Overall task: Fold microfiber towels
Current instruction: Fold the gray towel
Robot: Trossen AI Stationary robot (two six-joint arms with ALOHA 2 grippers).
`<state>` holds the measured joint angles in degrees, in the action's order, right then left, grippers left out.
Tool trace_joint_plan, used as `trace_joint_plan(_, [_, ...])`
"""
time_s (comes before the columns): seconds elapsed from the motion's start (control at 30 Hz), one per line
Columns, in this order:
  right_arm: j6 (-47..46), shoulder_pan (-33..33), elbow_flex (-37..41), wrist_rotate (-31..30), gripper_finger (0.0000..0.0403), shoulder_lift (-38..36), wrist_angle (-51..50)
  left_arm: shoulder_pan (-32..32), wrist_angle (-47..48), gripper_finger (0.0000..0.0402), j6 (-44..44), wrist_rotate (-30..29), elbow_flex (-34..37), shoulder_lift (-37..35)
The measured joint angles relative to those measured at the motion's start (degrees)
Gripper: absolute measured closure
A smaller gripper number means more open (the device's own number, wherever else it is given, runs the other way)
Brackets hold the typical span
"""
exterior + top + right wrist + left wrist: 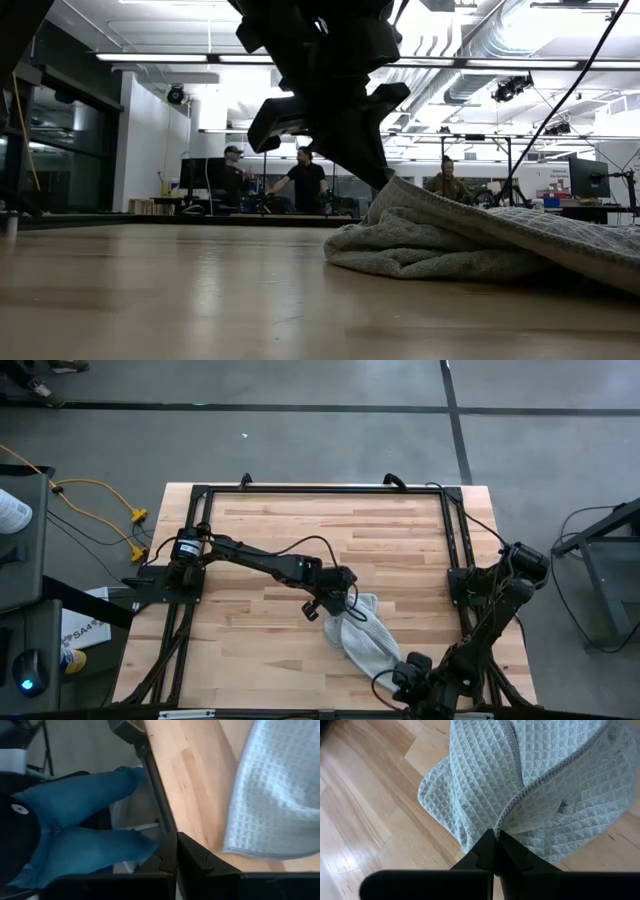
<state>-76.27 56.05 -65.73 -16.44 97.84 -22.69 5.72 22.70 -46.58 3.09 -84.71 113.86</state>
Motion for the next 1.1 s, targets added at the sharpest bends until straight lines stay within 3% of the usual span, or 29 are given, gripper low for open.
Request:
trace_joint_plan(0.3, [4.3, 0.2, 0.0, -1.5, 0.0400, 1.2, 1.1, 0.0, 0.6, 0.0399, 2.2, 0.0, 0.0, 0.0])
trace_joint_plan(0.57, [4.3, 0.2, 0.0, 3.9, 0.0400, 7.7, -0.2, 0.0, 1.5, 0.0400, 2.8, 0.0, 0.0, 0.0])
trace_joint_plan(1.1, [6.0, 0.2, 0.0, 1.6, 0.0400, 7.6, -7.3, 0.0, 1.4, 0.0400, 3.4, 0.0, 0.0, 0.0])
